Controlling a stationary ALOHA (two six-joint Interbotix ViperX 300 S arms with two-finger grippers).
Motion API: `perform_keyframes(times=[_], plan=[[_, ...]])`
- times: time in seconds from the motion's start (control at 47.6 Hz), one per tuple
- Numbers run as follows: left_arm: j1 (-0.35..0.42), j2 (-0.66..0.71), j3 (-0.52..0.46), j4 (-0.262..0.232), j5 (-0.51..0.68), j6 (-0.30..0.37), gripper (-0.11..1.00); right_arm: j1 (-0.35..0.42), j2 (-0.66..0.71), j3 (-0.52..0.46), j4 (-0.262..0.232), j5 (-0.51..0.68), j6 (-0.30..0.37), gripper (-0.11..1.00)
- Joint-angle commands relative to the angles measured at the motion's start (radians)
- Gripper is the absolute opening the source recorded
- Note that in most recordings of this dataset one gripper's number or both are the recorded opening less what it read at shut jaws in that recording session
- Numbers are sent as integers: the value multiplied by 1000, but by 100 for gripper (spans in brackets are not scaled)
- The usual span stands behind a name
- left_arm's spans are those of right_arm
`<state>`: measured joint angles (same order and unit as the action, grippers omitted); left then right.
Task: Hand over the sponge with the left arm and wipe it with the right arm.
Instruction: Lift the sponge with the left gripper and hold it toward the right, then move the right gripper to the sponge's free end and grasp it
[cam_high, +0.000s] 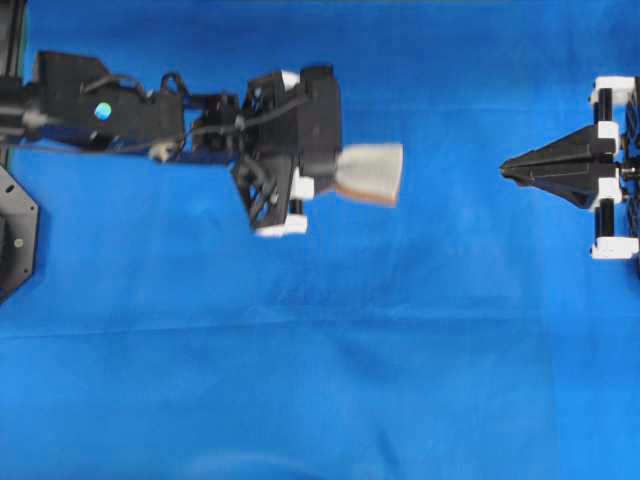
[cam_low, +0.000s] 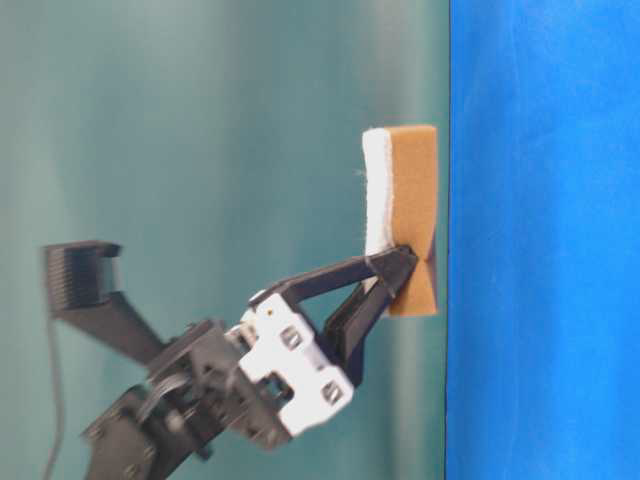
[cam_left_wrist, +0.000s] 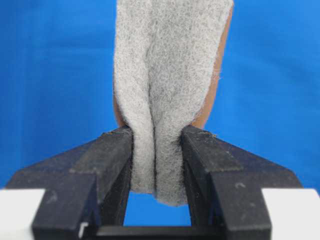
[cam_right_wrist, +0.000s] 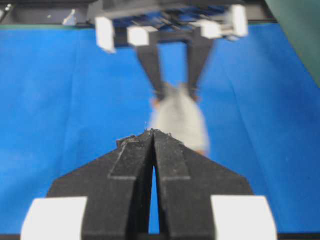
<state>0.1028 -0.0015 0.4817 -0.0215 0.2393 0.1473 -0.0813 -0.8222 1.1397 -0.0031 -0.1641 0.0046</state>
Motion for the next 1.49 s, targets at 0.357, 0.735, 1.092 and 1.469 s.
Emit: perform_keyframes(times=[0.357,0.735,1.092,1.469], plan=[[-58,-34,-9,-2,12,-25,24,6,120,-95,2,3,15,0],[-58,-35,-11,-2,12,-14,24,23,328,-253,9,91,29,23],[-58,-34,-11,-2,12,-8,24,29,514,-380,15,160,87,74],[-54,-34,-11,-2,6,-3,24,25,666,-466,14,213,92,74]])
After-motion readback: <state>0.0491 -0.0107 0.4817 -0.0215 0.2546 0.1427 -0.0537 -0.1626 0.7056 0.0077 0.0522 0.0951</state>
